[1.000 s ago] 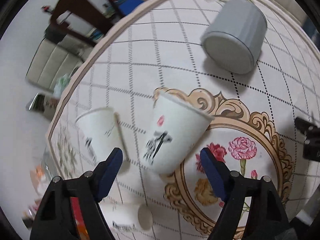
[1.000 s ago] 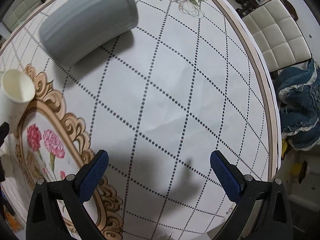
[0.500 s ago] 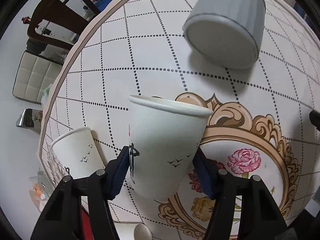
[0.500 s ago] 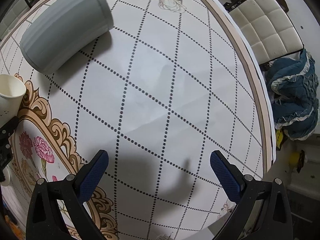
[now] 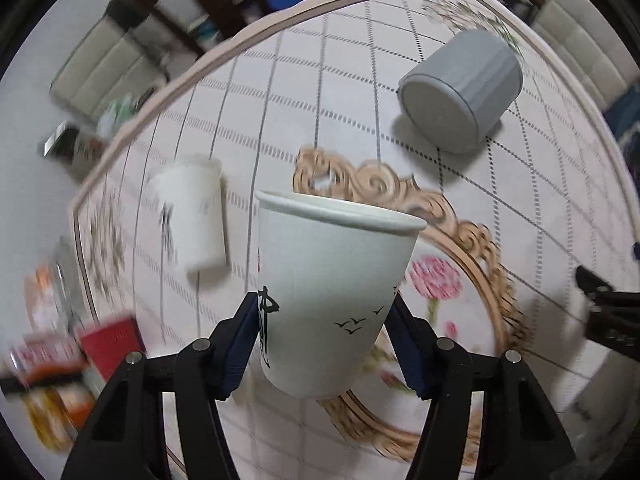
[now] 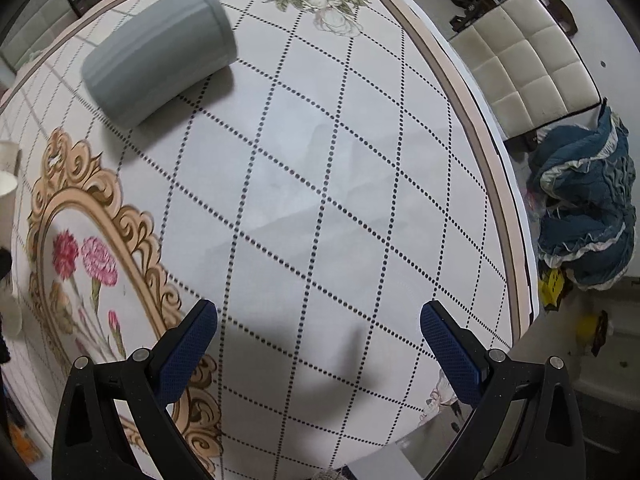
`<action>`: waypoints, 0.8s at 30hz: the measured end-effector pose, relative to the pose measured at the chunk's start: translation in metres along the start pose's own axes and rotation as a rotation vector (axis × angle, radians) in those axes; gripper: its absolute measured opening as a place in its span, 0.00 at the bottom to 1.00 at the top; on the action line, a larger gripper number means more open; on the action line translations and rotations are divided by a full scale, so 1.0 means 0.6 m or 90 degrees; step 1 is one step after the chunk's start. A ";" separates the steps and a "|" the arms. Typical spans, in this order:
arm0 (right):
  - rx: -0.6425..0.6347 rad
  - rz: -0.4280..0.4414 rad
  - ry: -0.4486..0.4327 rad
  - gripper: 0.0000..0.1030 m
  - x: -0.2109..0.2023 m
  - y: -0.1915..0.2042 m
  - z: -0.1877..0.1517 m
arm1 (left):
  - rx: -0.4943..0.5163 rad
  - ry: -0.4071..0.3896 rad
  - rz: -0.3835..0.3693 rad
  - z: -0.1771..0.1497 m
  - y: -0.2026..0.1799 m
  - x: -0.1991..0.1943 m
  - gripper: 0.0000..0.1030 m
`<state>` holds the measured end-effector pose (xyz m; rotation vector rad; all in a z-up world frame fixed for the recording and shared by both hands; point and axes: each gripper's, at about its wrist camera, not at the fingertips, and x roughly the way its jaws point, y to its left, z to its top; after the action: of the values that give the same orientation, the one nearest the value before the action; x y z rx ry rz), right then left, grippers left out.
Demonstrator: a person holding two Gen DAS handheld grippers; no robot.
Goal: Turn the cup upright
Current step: 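Lift the bird-print cup with the left gripper and rotate it rim-up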
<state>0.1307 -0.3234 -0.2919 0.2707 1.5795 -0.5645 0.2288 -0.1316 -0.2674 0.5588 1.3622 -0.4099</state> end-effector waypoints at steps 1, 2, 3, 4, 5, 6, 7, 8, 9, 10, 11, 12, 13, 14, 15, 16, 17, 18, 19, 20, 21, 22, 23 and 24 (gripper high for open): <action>-0.006 0.003 -0.002 1.00 -0.002 0.002 -0.005 | -0.032 0.006 -0.011 -0.013 0.007 -0.007 0.58; -0.013 0.005 -0.003 1.00 -0.002 0.008 -0.011 | -0.062 0.013 -0.021 -0.027 0.011 -0.013 0.58; -0.023 0.008 -0.004 1.00 -0.001 0.011 -0.018 | -0.096 0.019 -0.032 -0.042 0.014 -0.019 0.58; -0.030 0.012 -0.003 1.00 0.000 0.014 -0.018 | -0.129 0.026 -0.045 -0.056 0.019 -0.022 0.58; -0.038 0.016 -0.002 1.00 0.000 0.020 -0.023 | -0.158 0.032 -0.057 -0.067 0.023 -0.023 0.58; -0.045 0.017 -0.001 1.00 -0.005 0.031 -0.024 | -0.202 0.040 -0.074 -0.087 0.026 -0.026 0.58; -0.053 0.020 -0.002 1.00 -0.004 0.033 -0.030 | -0.233 0.045 -0.086 -0.102 0.027 -0.026 0.58; -0.059 0.023 -0.003 1.00 -0.002 0.034 -0.035 | -0.266 0.051 -0.101 -0.117 0.027 -0.025 0.58; -0.065 0.026 -0.003 1.00 0.000 0.035 -0.040 | -0.313 0.059 -0.119 -0.139 0.026 -0.024 0.58; -0.070 0.027 -0.004 1.00 0.003 0.034 -0.045 | -0.346 0.063 -0.133 -0.154 0.028 -0.020 0.58; -0.075 0.028 -0.004 1.00 0.006 0.034 -0.049 | -0.377 0.065 -0.144 -0.171 0.027 -0.015 0.58; -0.082 0.029 -0.004 1.00 0.007 0.034 -0.055 | -0.398 0.067 -0.149 -0.178 0.025 -0.012 0.58; -0.086 0.029 -0.005 1.00 0.011 0.034 -0.057 | -0.418 0.069 -0.157 -0.191 0.021 -0.007 0.58; -0.093 0.029 -0.006 1.00 0.014 0.033 -0.062 | -0.432 0.073 -0.165 -0.195 0.016 -0.005 0.58; -0.099 0.027 -0.006 1.00 0.016 0.034 -0.066 | -0.442 0.075 -0.168 -0.202 0.013 -0.001 0.58; -0.104 0.026 -0.007 1.00 0.018 0.033 -0.069 | -0.457 0.078 -0.174 -0.210 0.008 0.006 0.58; -0.109 0.023 -0.007 1.00 0.020 0.035 -0.074 | -0.465 0.082 -0.179 -0.211 0.004 0.011 0.58; -0.114 0.021 -0.005 1.00 0.023 0.034 -0.078 | -0.480 0.088 -0.187 -0.218 -0.001 0.020 0.58; -0.117 0.021 -0.003 1.00 0.027 0.033 -0.082 | -0.488 0.094 -0.193 -0.221 -0.004 0.027 0.58; -0.119 0.018 -0.001 1.00 0.036 0.026 -0.070 | -0.498 0.103 -0.201 -0.225 -0.009 0.039 0.58; -0.121 0.016 0.003 1.00 0.040 0.026 -0.073 | -0.504 0.109 -0.205 -0.225 -0.011 0.045 0.58; -0.124 0.015 0.006 1.00 0.042 0.025 -0.077 | -0.508 0.115 -0.208 -0.227 -0.015 0.053 0.58; -0.126 0.014 0.009 1.00 0.044 0.025 -0.074 | -0.505 0.118 -0.207 -0.226 -0.018 0.058 0.58; -0.130 0.011 0.010 1.00 0.047 0.025 -0.077 | -0.497 0.120 -0.201 -0.226 -0.023 0.062 0.58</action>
<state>0.0957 -0.2916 -0.3224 0.1347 1.6353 -0.3841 0.1192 -0.0606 -0.3211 -0.2717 1.6591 -0.0510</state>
